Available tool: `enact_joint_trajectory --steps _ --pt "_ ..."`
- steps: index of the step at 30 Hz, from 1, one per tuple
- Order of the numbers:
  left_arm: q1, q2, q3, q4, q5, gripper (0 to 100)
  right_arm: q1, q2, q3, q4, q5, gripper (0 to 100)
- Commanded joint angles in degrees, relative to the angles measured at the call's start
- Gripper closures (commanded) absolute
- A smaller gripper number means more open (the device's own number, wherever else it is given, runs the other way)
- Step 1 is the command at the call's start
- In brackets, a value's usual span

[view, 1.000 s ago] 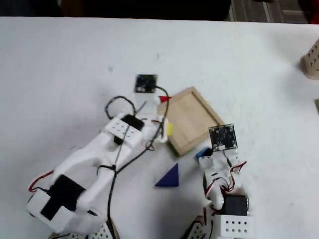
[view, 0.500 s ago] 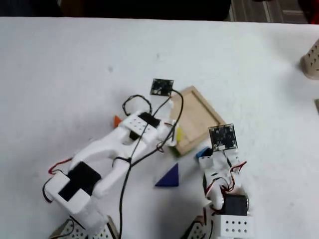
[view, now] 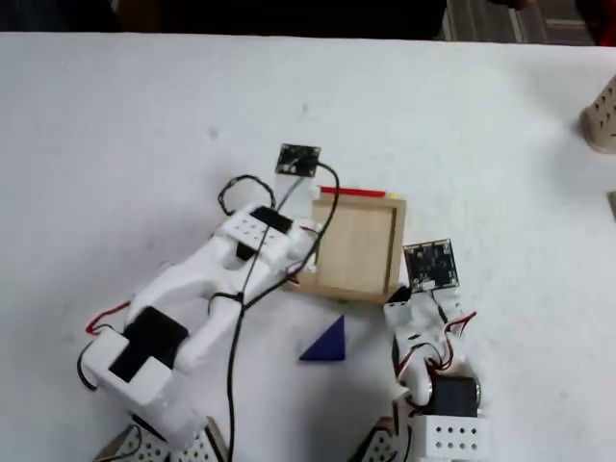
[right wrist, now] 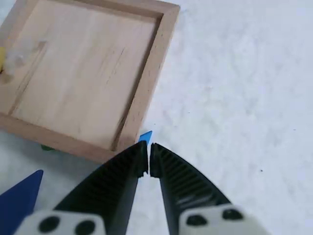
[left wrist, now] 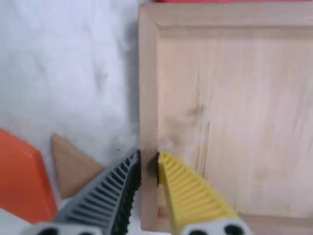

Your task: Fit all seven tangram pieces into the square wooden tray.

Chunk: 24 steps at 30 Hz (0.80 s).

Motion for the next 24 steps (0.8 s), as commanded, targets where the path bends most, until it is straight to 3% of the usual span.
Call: enact_joint_trajectory --steps 1,5,11,24 --pt "-0.92 -1.80 -4.48 5.54 -1.93 98 0.31 -0.75 0.26 -0.04 0.00 98.1" --pt "-3.65 -8.04 -6.86 12.04 -4.31 98 0.31 -0.75 0.26 -0.04 0.00 98.1" --pt "-11.47 -20.53 -4.57 14.42 -7.12 98 0.40 -0.75 0.26 -0.04 0.00 98.1" --pt "-41.10 -34.77 14.86 13.36 -18.37 97 0.48 -0.75 0.26 -0.04 0.00 98.1"
